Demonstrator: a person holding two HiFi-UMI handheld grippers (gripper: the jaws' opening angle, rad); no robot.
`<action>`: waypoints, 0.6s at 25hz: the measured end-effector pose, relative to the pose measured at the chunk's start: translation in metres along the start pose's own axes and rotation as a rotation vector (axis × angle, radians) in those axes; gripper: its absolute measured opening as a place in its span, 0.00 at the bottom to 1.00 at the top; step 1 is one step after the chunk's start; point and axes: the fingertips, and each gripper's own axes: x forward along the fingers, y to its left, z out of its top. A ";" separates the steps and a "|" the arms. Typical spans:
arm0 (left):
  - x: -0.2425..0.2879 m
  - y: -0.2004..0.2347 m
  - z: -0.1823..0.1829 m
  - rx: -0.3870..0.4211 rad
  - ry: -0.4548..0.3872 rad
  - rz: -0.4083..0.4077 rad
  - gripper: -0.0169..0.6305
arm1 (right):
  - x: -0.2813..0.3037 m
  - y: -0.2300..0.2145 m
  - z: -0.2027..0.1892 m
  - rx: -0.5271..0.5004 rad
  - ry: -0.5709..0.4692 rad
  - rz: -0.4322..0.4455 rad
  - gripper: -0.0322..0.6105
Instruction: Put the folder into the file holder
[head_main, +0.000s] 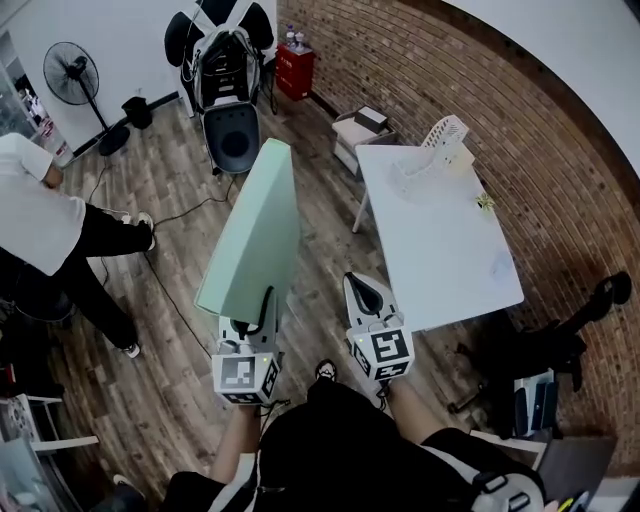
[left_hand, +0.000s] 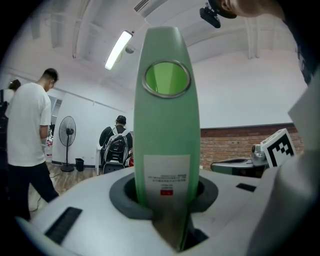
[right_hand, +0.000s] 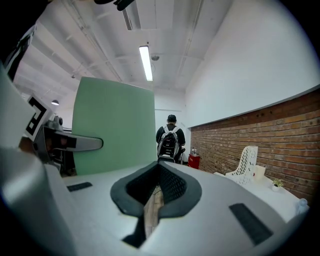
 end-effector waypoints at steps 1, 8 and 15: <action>0.009 0.001 0.001 -0.001 0.001 0.000 0.21 | 0.007 -0.007 0.001 0.003 0.002 0.000 0.06; 0.072 0.000 -0.001 -0.016 0.013 -0.007 0.21 | 0.048 -0.054 0.001 0.023 0.004 0.004 0.06; 0.127 0.004 0.000 0.001 0.013 0.005 0.21 | 0.080 -0.102 -0.009 0.052 0.015 0.000 0.06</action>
